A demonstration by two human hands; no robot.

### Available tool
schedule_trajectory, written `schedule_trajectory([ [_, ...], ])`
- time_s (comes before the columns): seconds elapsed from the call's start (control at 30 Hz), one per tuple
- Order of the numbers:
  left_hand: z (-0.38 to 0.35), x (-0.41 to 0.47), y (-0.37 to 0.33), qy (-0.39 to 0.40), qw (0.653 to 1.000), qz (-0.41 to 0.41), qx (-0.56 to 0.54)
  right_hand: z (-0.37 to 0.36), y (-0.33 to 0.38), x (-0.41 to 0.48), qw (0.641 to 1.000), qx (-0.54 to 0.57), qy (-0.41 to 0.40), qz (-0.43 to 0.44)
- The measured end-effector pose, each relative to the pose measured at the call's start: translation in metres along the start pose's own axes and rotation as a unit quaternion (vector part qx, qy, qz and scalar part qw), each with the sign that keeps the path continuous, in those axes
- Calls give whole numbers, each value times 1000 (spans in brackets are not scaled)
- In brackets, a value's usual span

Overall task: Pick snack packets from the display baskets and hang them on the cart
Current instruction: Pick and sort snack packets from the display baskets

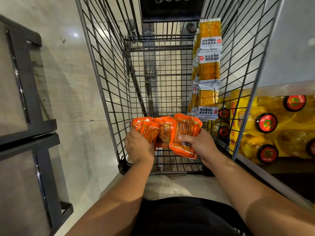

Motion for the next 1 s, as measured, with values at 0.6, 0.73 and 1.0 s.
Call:
schedule_trajectory([
  [0.6, 16, -6, -2, 82, 994, -30, -60, -10, -6, -8, 1000, 29, -11, -6],
  [0.73, 40, -7, -6, 135, 978, -73, -139, -10, 2, -20, 998, 62, -11, -13],
  [1.0, 146, -10, -7, 213, 873, -78, -431, 0, 51, -102, 981, 125, 138, 54],
])
Point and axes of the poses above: each hand's wrist, its own x-axis towards the middle knuckle, its own z-axis out of the back of the hand, y = z × x, the point moved 4 cm from there along x, towards the middle knuckle, and after that the axes turned 14 degrees about -z, right-handed, at the moved point
